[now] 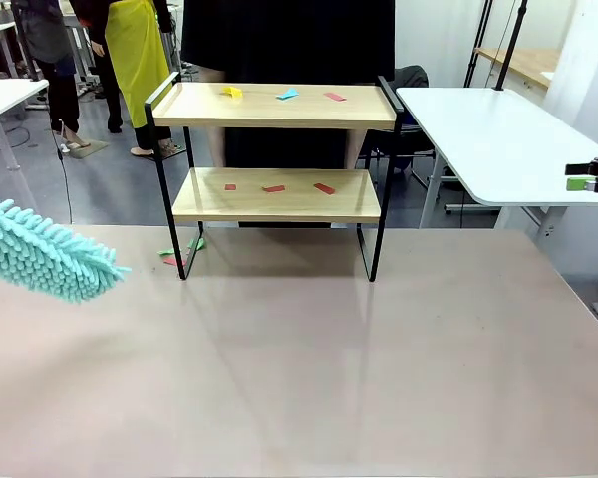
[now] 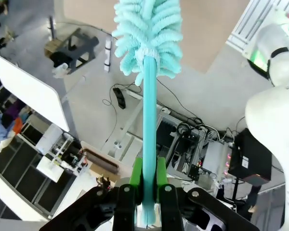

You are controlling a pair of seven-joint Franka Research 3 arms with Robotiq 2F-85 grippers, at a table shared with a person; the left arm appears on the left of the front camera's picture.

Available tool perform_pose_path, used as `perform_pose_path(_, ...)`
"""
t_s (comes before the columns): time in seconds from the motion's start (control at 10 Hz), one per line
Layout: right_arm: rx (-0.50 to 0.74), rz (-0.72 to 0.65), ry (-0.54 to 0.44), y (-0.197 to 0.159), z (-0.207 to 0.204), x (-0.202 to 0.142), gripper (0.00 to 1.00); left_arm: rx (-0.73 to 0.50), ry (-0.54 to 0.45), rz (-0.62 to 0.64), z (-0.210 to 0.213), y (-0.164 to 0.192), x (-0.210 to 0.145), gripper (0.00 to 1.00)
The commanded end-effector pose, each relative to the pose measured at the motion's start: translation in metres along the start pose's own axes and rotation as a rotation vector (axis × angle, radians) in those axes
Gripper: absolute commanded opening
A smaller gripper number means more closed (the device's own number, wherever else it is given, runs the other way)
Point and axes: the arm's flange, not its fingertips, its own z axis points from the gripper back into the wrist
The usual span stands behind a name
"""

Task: Clean the shelf.
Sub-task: Clean the specific section of the Shelf indicated by the human with the Duster.

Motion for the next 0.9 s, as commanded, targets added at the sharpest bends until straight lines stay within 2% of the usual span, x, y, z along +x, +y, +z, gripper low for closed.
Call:
perform_pose_path(0.0, -0.001, 0.004, -0.001, 0.0016, -0.0011, 0.0025, 1.00, -0.014, -0.020, -0.006, -0.0042, 0.0011, -0.0034, 0.14)
perform_pose_path(0.8, -0.001, 0.004, -0.001, 0.0016, -0.0011, 0.0025, 1.00, -0.014, -0.020, -0.006, -0.0042, 0.0011, -0.0034, 0.14)
